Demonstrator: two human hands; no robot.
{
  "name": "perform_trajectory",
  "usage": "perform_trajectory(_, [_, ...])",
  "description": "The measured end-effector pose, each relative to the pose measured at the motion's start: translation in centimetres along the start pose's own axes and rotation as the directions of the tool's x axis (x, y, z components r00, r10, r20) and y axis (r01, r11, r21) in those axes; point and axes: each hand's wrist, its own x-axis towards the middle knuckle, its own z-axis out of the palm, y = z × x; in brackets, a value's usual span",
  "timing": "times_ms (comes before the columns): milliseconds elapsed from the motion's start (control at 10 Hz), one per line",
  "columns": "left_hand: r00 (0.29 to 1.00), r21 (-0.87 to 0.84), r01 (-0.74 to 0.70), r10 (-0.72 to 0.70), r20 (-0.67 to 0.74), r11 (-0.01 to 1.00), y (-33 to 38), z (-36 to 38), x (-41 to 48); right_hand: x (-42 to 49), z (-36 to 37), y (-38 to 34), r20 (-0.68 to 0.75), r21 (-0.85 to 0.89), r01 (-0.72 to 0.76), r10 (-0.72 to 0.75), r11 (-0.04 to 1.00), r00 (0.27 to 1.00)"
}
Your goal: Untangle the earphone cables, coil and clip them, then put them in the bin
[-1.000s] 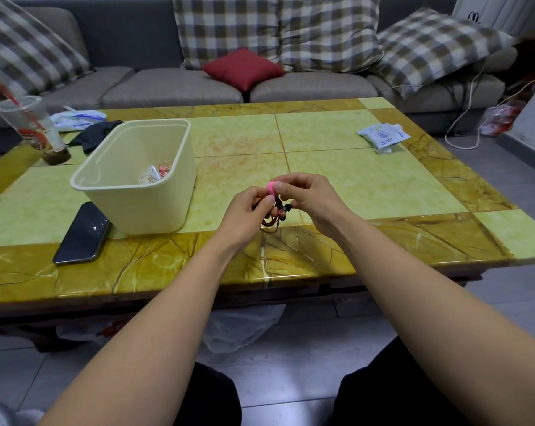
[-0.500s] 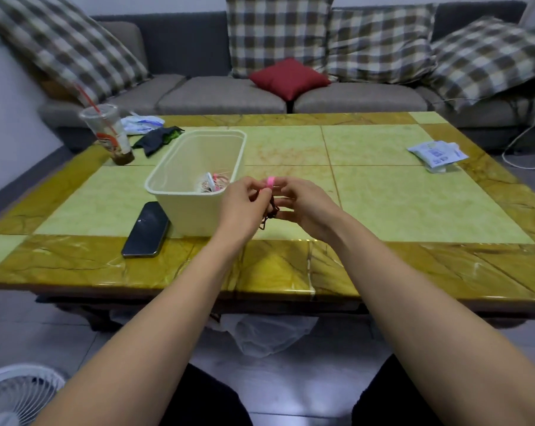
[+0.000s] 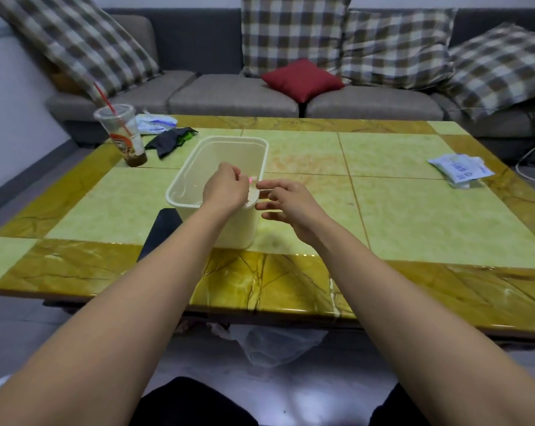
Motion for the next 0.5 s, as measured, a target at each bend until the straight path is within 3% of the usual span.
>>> perform_trajectory(100, [0.998,0.131,-0.027,0.019,0.066,0.991,0.4,-0.3,0.4,0.1,-0.1,0.0,0.009,0.0,0.02,-0.02,1.0,1.0])
perform_trajectory(200, [0.966,0.342,-0.099,0.007,0.26,0.934,1.0,-0.7,0.2,0.2,-0.2,0.0,0.005,-0.005,0.037,-0.037,0.999,0.999])
perform_trajectory(300, [0.964,0.473,-0.114,-0.017,0.264,0.874,0.7,-0.6,0.1,-0.1,-0.3,-0.1,0.017,-0.009,0.039,-0.038,0.999,0.999])
perform_trajectory(400, [0.989,0.499,-0.147,0.121,0.085,0.854,1.0,-0.1,-0.2,-0.4,-0.6,-0.1,0.034,-0.009,0.008,-0.008,1.0,0.999])
perform_trajectory(500, [0.953,0.4,-0.245,0.295,-0.068,0.883,3.1,0.5,-1.2,-1.2,-1.6,-0.3,0.032,-0.038,-0.001,0.002,0.999,0.999])
